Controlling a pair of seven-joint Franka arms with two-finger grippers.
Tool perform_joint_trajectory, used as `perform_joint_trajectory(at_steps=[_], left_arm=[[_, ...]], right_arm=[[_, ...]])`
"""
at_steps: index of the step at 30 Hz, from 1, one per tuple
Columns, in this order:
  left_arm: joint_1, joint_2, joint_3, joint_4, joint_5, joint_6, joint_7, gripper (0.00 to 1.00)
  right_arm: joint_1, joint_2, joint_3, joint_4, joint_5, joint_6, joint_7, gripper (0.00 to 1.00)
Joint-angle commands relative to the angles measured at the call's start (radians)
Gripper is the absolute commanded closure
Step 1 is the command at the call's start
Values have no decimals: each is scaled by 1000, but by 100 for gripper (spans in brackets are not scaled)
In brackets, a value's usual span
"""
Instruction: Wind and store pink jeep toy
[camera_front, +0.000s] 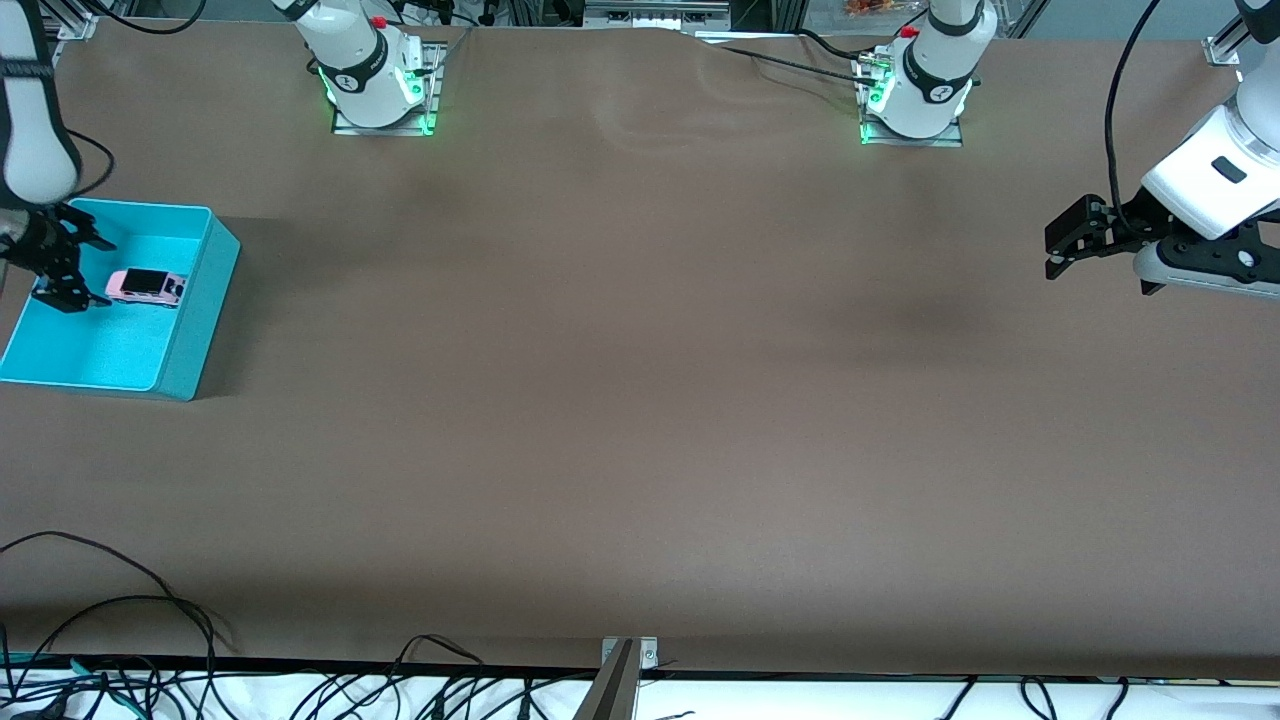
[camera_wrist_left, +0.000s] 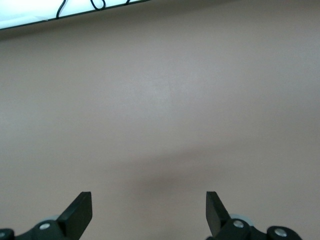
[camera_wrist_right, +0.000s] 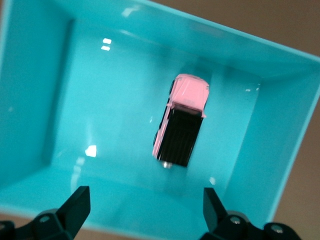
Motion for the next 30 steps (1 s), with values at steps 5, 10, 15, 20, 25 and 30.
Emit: perform_joint_trajectory(at_steps=[5, 10, 15, 20, 25, 30], left_arm=[[0, 10, -8, 56, 9, -32, 11, 0], [0, 11, -8, 59, 11, -49, 13, 0], [0, 13, -9, 61, 11, -49, 13, 0], [0, 13, -8, 61, 9, -49, 14, 0], [-1, 13, -9, 61, 9, -49, 13, 0], [0, 13, -9, 61, 9, -47, 13, 0]], right_arm=[[-7, -87, 67, 153, 0, -265, -269, 0], [-3, -85, 107, 266, 6, -391, -398, 0], [7, -87, 173, 308, 4, -420, -511, 0], [7, -88, 251, 348, 1, -421, -588, 0], [42, -98, 302, 380, -5, -460, -633, 0], [76, -101, 341, 444, -8, -561, -669, 0]])
